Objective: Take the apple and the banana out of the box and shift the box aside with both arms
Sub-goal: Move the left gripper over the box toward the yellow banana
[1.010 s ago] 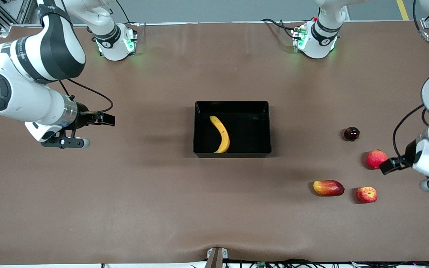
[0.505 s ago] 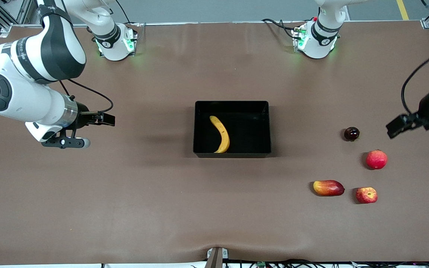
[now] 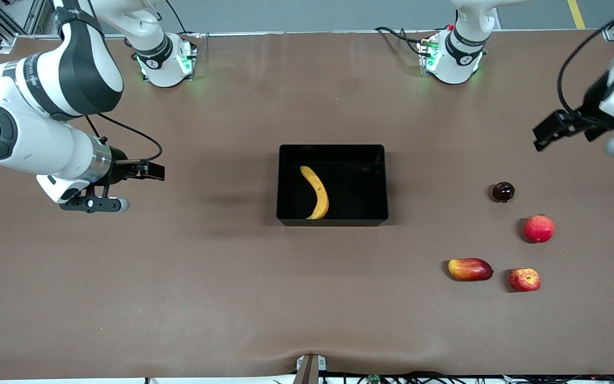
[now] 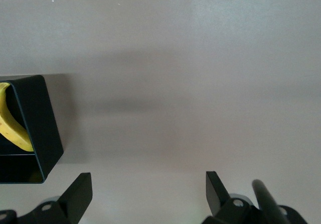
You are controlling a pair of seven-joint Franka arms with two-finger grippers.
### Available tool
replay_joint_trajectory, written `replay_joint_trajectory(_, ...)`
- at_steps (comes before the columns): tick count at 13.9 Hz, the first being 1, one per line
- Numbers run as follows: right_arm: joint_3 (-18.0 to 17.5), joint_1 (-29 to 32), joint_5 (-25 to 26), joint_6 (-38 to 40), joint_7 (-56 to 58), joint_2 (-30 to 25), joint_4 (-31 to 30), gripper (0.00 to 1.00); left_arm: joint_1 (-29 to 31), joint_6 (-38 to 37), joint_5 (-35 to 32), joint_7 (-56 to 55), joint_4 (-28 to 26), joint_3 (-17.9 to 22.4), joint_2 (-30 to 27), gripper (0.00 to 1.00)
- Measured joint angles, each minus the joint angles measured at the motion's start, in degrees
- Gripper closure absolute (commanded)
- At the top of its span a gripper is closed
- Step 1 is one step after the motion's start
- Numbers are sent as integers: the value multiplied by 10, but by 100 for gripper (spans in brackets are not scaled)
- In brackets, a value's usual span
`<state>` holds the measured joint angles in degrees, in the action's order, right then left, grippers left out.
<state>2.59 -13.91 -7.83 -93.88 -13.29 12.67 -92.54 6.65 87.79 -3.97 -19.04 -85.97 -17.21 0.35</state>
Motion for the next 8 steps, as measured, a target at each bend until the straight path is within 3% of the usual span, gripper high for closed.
replay_joint_trajectory(4, 0, 0, 0, 0, 0, 0, 0, 0, -89, 65, 16, -8, -123, 41, -63, 0)
replay_joint_trajectory(8, 0, 0, 0, 0, 0, 0, -1, 0, -156, 148, 24, -80, -174, 43, -39, 0)
